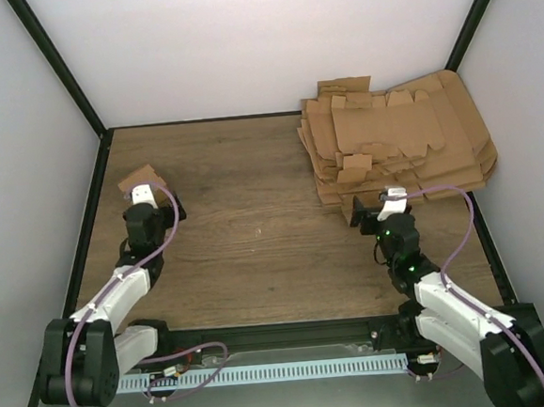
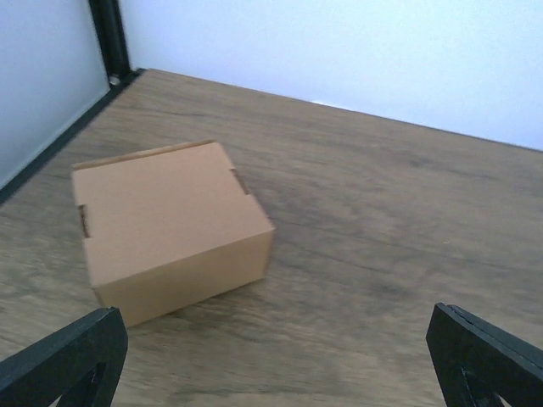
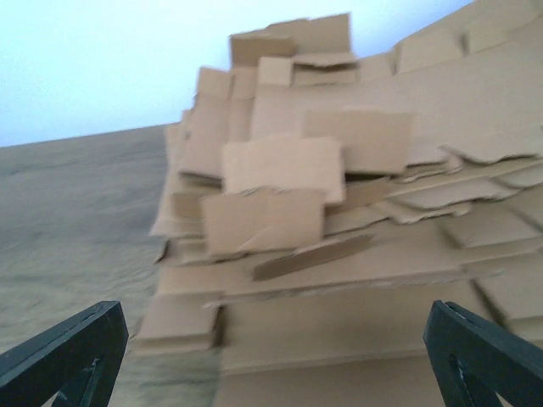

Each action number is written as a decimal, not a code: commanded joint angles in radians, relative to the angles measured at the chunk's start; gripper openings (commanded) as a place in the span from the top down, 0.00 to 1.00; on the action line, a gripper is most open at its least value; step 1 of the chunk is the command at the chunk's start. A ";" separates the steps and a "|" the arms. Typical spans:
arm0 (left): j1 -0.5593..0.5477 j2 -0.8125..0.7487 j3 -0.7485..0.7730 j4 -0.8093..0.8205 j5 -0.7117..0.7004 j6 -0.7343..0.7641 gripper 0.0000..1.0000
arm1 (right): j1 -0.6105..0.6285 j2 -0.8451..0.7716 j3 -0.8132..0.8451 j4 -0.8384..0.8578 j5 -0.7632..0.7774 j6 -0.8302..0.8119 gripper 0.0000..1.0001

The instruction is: Fold the paper box

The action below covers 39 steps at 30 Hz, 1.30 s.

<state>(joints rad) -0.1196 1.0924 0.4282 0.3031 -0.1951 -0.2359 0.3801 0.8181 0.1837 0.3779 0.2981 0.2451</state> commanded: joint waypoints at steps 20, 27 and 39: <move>0.088 0.434 0.075 0.403 -0.011 0.286 0.00 | -0.359 0.728 0.056 0.883 -0.357 -0.227 0.00; 0.117 0.439 0.083 0.394 -0.019 0.238 0.00 | -0.359 0.706 0.089 0.798 -0.370 -0.227 0.00; 0.106 0.429 -0.076 0.690 0.026 0.240 0.00 | -0.359 0.708 0.092 0.793 -0.371 -0.227 0.00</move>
<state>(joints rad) -0.0067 1.5288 0.3931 0.8543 -0.1722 0.0082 0.0288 1.5368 0.2504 1.1496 -0.0753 0.0368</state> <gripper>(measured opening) 0.999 0.997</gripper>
